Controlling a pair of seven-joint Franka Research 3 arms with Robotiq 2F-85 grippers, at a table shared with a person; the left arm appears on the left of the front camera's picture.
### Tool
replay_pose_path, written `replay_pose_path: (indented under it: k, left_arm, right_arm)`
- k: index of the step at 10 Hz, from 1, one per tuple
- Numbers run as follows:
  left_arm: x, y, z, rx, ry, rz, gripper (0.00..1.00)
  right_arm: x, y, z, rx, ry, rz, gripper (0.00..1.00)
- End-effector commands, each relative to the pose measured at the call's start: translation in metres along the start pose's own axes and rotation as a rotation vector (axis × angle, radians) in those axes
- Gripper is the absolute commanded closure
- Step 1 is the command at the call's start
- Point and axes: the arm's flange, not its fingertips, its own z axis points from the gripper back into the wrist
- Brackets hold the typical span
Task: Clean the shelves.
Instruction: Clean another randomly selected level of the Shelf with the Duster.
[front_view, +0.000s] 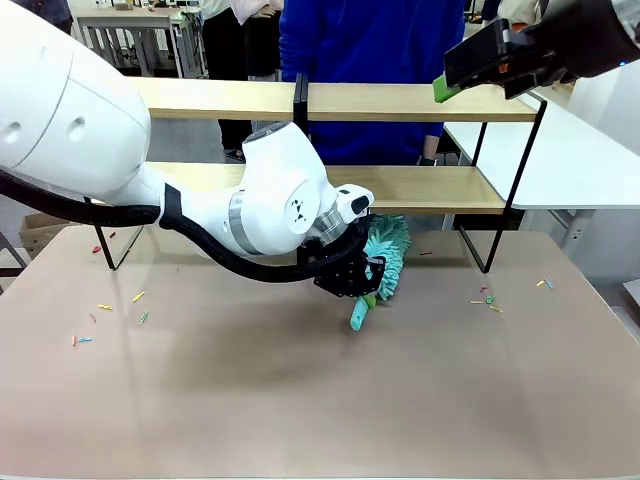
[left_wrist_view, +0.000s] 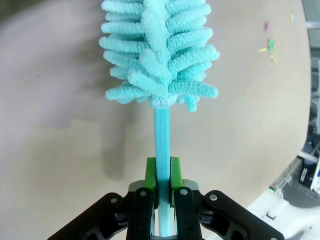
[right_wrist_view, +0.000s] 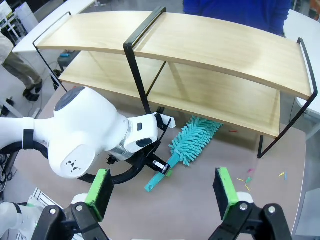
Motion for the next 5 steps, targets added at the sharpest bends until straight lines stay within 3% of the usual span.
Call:
replay_pose_path:
  k: [1,5]
  left_arm:
    - [-0.002,0.010,0.009,-0.109,0.051,-0.100,0.87]
    - [-0.008,0.014,-0.001,-0.138,0.253,-0.318,0.87]
  right_arm:
    - [0.001,-0.001,0.000,0.000,-0.002,-0.003,0.00]
    - [0.001,-0.001,0.000,0.000,-0.002,-0.003,0.00]
